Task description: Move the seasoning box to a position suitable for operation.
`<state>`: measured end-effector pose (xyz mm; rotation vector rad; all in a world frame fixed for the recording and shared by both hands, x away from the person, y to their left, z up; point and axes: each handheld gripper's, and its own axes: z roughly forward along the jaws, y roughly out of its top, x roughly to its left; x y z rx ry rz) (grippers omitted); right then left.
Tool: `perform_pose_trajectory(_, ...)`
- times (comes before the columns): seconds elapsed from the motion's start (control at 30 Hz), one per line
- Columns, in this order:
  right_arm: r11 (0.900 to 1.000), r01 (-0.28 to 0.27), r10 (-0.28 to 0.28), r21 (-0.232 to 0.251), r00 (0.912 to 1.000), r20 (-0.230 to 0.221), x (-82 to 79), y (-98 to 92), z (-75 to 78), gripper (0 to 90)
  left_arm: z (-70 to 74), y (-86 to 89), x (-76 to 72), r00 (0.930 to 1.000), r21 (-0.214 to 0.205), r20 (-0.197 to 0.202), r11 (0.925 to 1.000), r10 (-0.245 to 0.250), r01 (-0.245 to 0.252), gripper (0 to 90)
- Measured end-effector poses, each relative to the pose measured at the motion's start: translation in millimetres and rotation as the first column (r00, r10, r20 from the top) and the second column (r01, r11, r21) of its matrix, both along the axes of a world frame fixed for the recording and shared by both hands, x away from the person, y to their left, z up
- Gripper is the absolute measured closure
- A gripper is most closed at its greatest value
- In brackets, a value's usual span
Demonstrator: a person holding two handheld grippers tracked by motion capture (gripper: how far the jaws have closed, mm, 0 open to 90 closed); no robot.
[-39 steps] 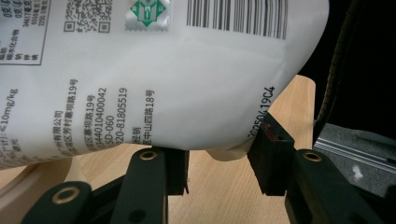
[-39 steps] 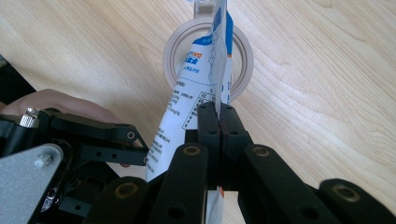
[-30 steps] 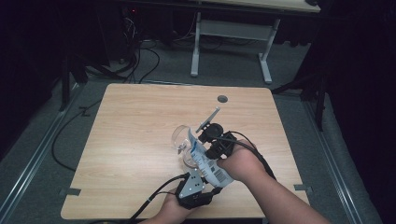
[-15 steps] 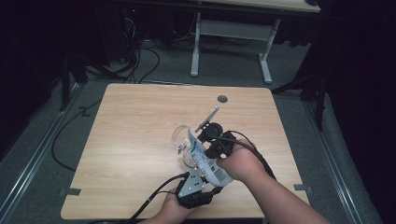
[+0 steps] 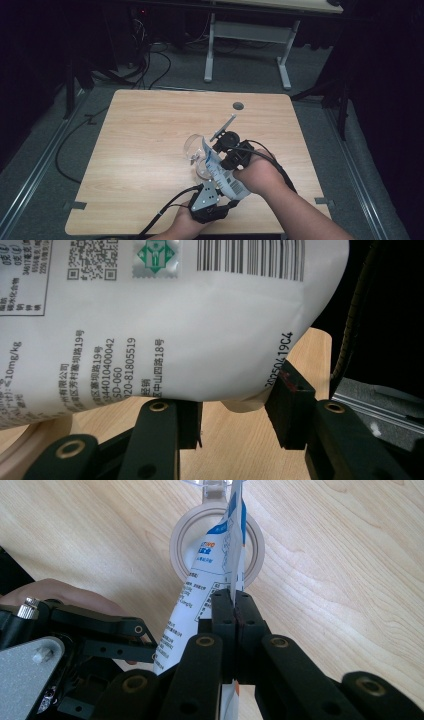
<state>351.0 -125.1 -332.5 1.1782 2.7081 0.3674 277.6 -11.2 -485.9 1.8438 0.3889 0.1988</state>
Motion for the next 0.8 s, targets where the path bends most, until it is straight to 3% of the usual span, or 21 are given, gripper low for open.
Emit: perform_pose_trajectory(0.8,1.0,0.007,-0.007,-0.005,1.0,0.006,-0.7,-5.2,2.5,90.0,3.0,-4.1,0.4,0.9998,-0.01,-0.005,0.9998,-0.019,0.019,61.7)
